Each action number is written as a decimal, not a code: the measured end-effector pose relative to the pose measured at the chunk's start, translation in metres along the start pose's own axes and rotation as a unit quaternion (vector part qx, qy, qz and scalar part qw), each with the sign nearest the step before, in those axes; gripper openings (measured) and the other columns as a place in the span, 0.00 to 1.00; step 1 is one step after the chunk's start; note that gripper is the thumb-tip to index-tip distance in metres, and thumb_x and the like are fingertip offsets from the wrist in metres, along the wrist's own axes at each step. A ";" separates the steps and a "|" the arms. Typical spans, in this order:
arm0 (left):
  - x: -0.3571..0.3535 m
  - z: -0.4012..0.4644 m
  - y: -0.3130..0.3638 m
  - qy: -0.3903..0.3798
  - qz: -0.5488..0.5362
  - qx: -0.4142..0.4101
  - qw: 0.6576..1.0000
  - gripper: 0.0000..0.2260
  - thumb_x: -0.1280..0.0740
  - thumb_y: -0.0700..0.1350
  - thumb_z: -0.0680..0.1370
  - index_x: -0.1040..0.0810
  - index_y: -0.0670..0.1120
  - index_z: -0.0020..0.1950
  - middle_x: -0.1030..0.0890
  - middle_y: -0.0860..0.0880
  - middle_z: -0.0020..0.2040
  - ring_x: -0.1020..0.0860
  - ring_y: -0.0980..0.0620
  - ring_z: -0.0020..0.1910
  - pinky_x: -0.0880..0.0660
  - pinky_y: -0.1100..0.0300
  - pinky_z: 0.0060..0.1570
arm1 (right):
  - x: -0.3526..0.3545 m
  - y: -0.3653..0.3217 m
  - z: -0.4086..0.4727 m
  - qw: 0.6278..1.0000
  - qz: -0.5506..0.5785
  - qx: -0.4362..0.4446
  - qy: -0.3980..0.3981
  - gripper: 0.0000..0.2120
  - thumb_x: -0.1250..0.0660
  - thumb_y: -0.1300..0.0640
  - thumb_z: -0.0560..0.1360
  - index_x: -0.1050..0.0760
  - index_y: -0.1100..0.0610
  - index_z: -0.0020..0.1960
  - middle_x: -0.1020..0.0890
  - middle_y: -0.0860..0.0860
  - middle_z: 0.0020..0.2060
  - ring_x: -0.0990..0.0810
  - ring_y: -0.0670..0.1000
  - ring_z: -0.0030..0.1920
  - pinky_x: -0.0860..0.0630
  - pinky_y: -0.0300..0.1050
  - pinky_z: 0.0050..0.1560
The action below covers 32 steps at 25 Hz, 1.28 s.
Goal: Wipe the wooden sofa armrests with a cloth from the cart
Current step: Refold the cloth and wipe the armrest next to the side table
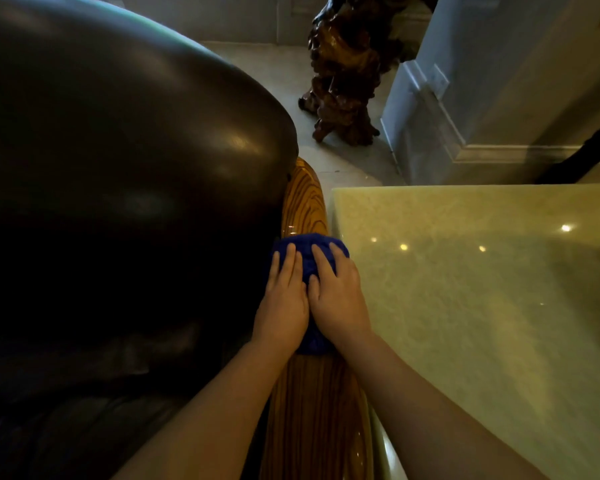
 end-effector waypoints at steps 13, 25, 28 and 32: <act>0.020 -0.139 0.021 -0.115 -0.014 0.041 0.992 0.24 0.47 0.45 0.80 0.52 0.49 0.74 0.52 0.51 0.77 0.55 0.52 0.76 0.51 0.56 0.74 | 0.041 -0.008 -0.132 0.993 -0.028 0.028 -0.109 0.32 0.45 0.50 0.77 0.62 0.44 0.73 0.58 0.45 0.75 0.60 0.49 0.75 0.55 0.54 0.73; 0.036 -0.128 0.033 -0.097 -0.010 0.067 0.993 0.10 0.39 0.41 0.76 0.24 0.47 0.55 0.22 0.48 0.54 0.25 0.51 0.52 0.26 0.59 0.53 | 0.055 -0.014 -0.152 0.996 -0.076 0.037 -0.015 0.09 0.30 0.70 0.65 0.22 0.60 0.44 0.20 0.55 0.40 0.22 0.53 0.41 0.24 0.41 0.37; 0.050 -0.125 0.035 -0.170 0.000 0.075 0.982 0.10 0.37 0.41 0.76 0.24 0.48 0.56 0.22 0.48 0.55 0.23 0.51 0.52 0.24 0.57 0.53 | 0.066 -0.013 -0.141 0.991 -0.072 0.013 -0.113 0.08 0.39 0.65 0.73 0.23 0.59 0.47 0.23 0.55 0.46 0.25 0.52 0.48 0.30 0.41 0.45; 0.085 -0.125 0.037 -0.198 -0.046 0.105 0.973 0.11 0.33 0.42 0.74 0.23 0.49 0.55 0.22 0.50 0.56 0.23 0.54 0.52 0.23 0.58 0.54 | 0.109 -0.026 -0.119 0.977 -0.015 -0.033 -0.211 0.09 0.36 0.65 0.69 0.21 0.58 0.47 0.20 0.55 0.48 0.22 0.53 0.49 0.28 0.40 0.46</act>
Point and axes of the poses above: each hand's wrist, its own z-axis towards the middle knuckle, its own x-axis out of the back of the hand, y = z × x, the point moved 3 cm from there along z, towards the middle knuckle
